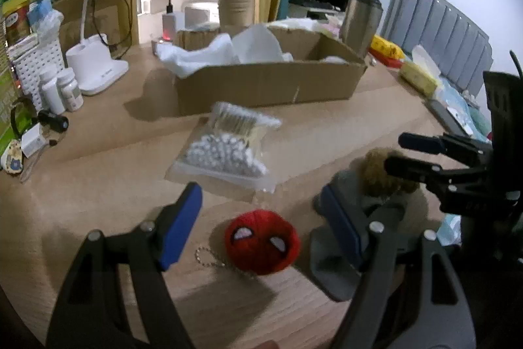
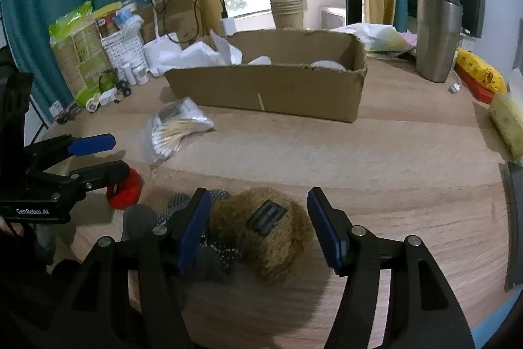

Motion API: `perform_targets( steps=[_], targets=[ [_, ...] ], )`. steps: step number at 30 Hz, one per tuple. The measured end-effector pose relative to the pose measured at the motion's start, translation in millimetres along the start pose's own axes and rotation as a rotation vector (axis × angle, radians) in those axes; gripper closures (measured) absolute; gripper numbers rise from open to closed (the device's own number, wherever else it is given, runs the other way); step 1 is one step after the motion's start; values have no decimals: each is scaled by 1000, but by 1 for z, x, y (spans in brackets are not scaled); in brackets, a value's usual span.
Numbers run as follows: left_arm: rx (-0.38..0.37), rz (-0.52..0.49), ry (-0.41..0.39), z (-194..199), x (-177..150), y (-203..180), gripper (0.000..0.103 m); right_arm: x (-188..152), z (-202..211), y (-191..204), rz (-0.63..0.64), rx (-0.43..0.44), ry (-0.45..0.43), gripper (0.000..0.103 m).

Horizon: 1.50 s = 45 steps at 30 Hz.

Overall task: Organize soft objects
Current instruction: 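Move the left gripper to the red Spider-Man plush while the right gripper reaches the brown fuzzy plush, then grasp the red Spider-Man plush with the left gripper while the right gripper grasps the brown fuzzy plush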

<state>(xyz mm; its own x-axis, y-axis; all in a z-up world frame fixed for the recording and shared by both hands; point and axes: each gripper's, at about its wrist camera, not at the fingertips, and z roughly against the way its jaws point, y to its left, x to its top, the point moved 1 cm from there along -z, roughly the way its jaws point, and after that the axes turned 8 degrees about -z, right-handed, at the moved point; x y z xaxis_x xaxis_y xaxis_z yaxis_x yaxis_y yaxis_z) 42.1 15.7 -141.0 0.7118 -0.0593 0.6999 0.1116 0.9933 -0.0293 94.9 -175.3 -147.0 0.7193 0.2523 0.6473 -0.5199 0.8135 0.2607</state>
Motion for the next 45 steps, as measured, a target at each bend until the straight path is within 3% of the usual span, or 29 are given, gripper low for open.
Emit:
perform_targets(
  steps=[18, 36, 38, 45],
  targets=[
    [50, -84, 131, -13, -23, -1, 26, -7, -10, -1, -19, -11, 35, 38],
    [46, -101, 109, -13, -18, -7, 28, -9, -9, -5, -40, 43, 34, 43],
    [49, -109, 109, -13, -18, -8, 39, -9, -9, -4, -30, 37, 35, 43],
    [44, -136, 112, -15, -19, -13, 50, -8, -11, -10, -54, 33, 25, 38]
  ],
)
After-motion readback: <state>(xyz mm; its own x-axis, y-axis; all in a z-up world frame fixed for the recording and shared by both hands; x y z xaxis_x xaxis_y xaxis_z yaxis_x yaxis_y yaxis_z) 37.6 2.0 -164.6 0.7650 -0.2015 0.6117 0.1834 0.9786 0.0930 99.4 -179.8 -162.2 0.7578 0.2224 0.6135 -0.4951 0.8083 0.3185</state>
